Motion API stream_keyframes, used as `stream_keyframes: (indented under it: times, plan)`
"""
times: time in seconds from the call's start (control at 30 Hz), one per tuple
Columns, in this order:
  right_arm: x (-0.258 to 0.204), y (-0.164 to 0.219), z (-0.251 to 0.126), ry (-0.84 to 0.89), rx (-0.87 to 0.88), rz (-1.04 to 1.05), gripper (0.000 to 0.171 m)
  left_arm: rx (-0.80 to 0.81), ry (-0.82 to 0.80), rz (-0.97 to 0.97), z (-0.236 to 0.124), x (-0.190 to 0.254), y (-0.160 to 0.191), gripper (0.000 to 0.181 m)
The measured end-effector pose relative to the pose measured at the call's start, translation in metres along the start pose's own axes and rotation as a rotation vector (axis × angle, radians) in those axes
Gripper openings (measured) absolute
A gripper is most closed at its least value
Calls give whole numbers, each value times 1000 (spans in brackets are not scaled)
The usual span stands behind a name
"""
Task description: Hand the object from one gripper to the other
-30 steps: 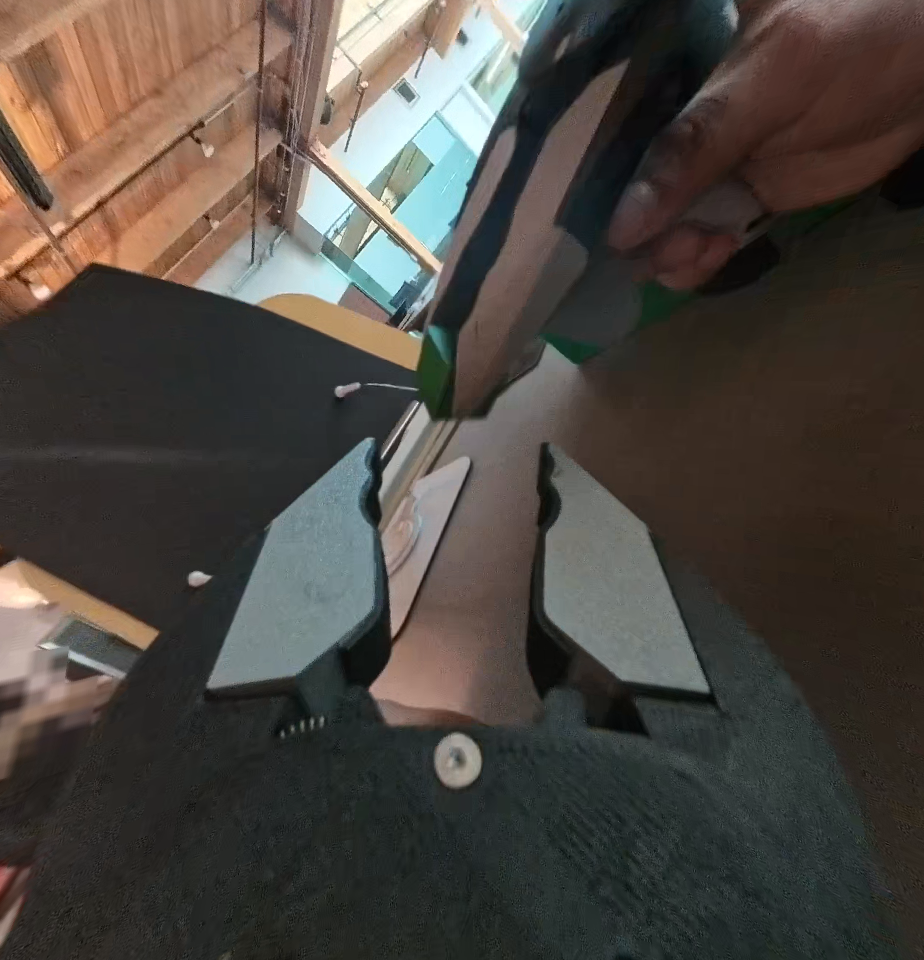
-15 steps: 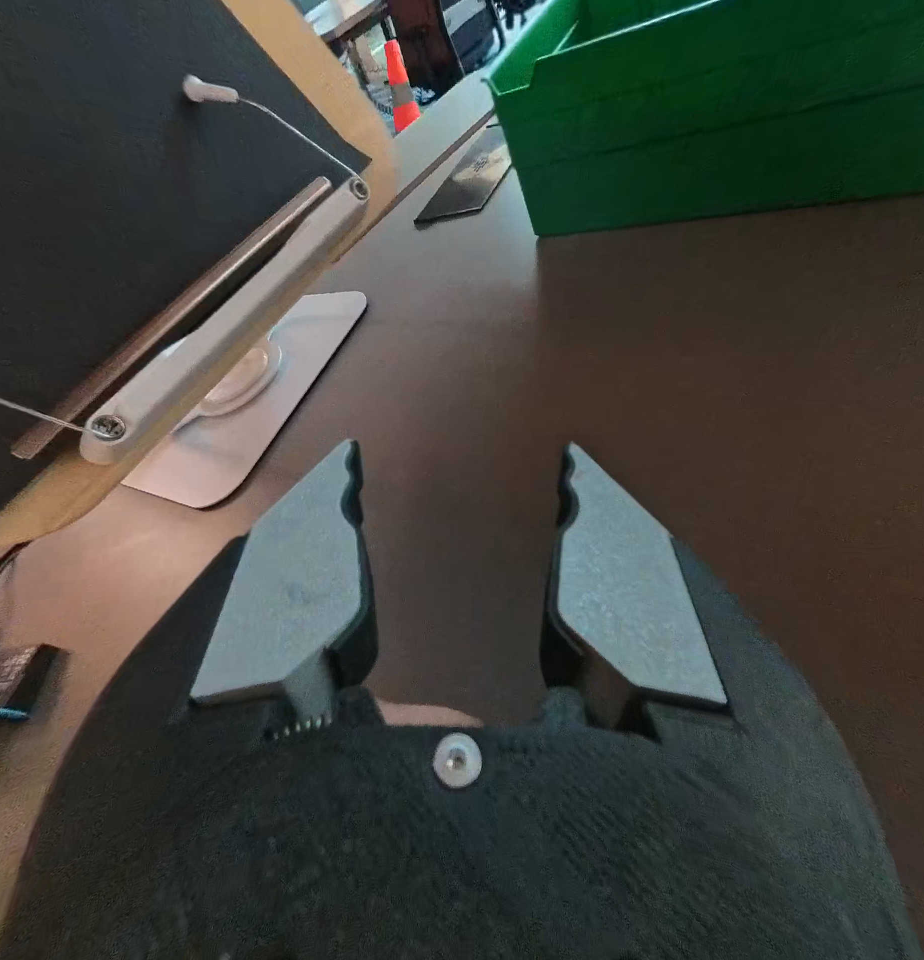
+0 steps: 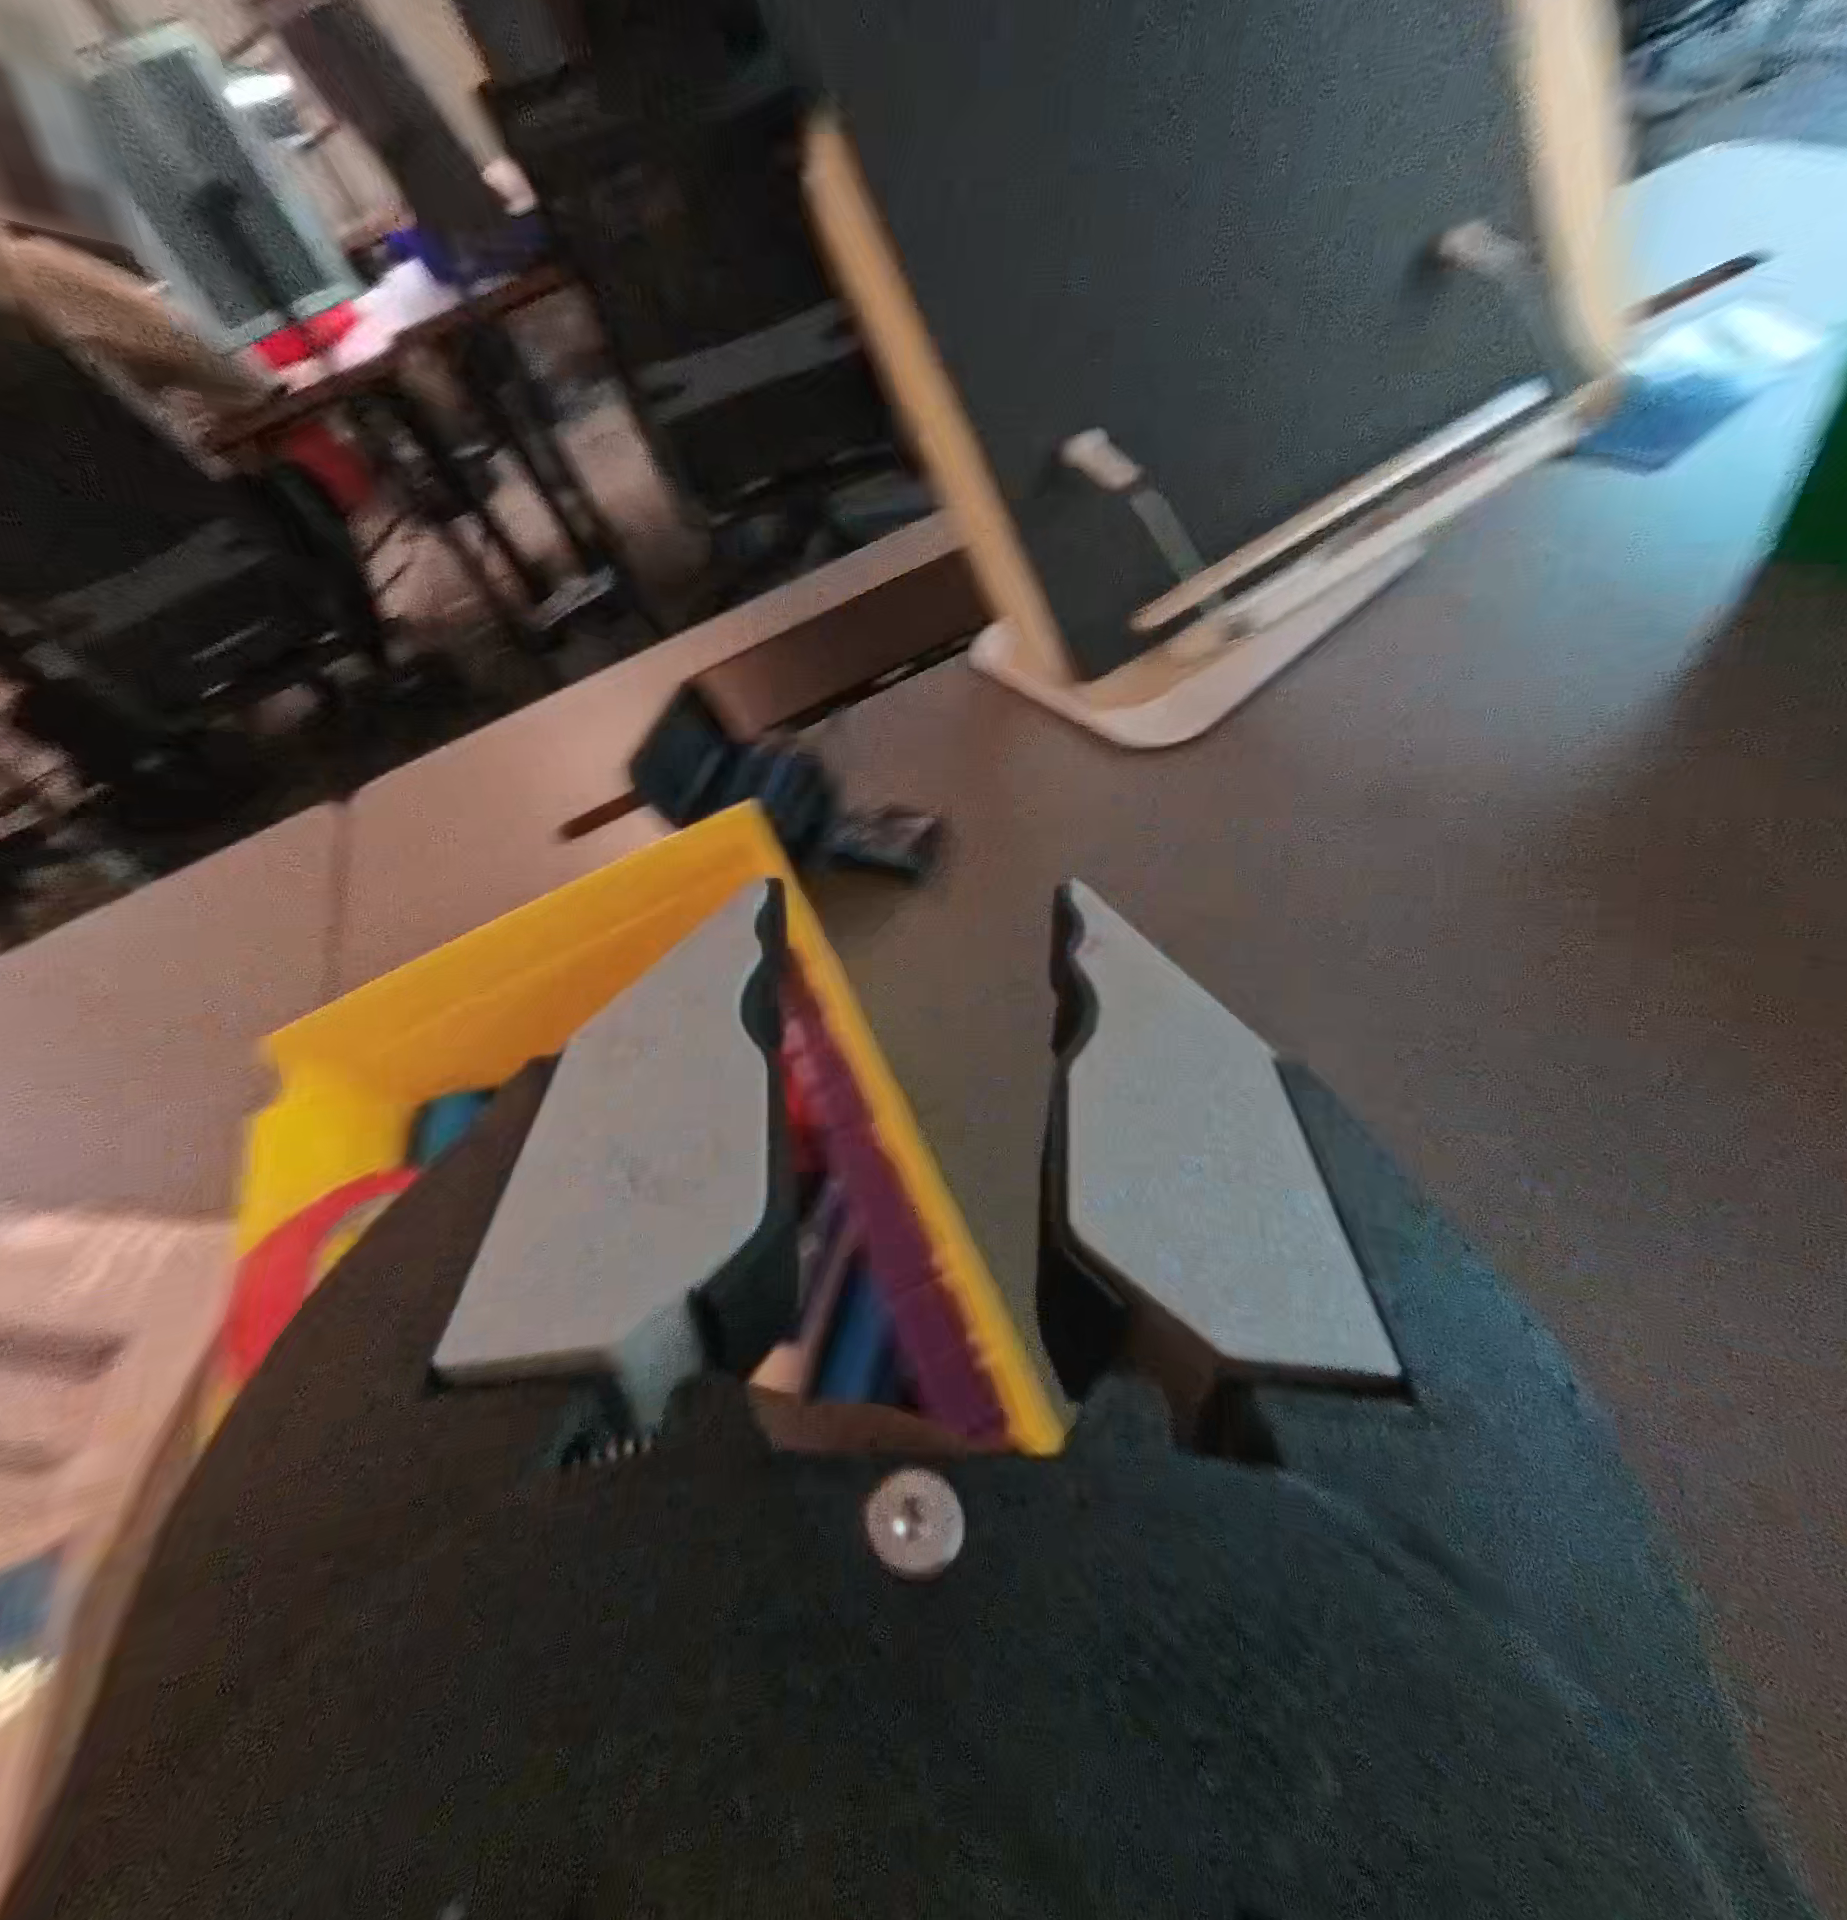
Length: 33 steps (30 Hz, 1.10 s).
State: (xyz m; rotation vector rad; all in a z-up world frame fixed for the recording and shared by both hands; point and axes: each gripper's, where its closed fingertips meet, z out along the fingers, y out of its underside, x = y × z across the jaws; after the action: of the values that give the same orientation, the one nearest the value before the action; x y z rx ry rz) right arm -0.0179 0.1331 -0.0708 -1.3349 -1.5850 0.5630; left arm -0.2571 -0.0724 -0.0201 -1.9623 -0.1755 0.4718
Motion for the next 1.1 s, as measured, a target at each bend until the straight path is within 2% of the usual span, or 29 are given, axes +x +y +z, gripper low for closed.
stream_keyframes:
  times: [0.07,0.13,0.2,0.27,0.33,0.43,0.53,0.6,0.67,0.73,0.8,0.87,1.0,1.07,1.1]
  plan:
    - [-16,7,18,-51,10,-3,78,-165,-148,-18,-5,-79,39,53]
    - [-29,13,34,-101,17,3,81,-409,-253,-54,-1,-143,100,62]
    - [-33,19,48,-112,14,-17,81,-603,-271,-78,5,-173,154,62]
    - [-30,28,60,-82,-21,-62,83,-705,-324,-15,6,-189,183,61]
    - [-30,33,64,-60,-42,-101,83,-721,-345,79,11,-197,185,43]
    - [-32,37,66,-68,-43,-113,82,-649,-453,282,13,-205,157,23]
    - [-31,45,67,-77,-54,-96,81,-577,-544,475,6,-205,123,19]
    - [-32,46,66,-101,-41,-68,80,-511,-602,538,0,-204,99,14]
    - [-36,42,63,-148,-13,-43,80,-362,-584,600,0,-184,62,9]
    - [-49,28,56,-264,56,5,82,-188,-533,579,0,-148,20,8]
    - [-71,8,42,-466,140,74,84,3,-409,598,4,-87,-25,8]
    - [-80,-15,27,-628,220,163,88,125,-279,597,9,-17,-57,8]
    - [-64,-59,6,-751,403,280,91,320,-22,568,37,120,-82,8]
    - [-59,-63,3,-808,403,312,91,390,13,549,55,162,-83,8]
    - [-56,-59,6,-801,392,320,85,418,20,551,64,178,-82,8]
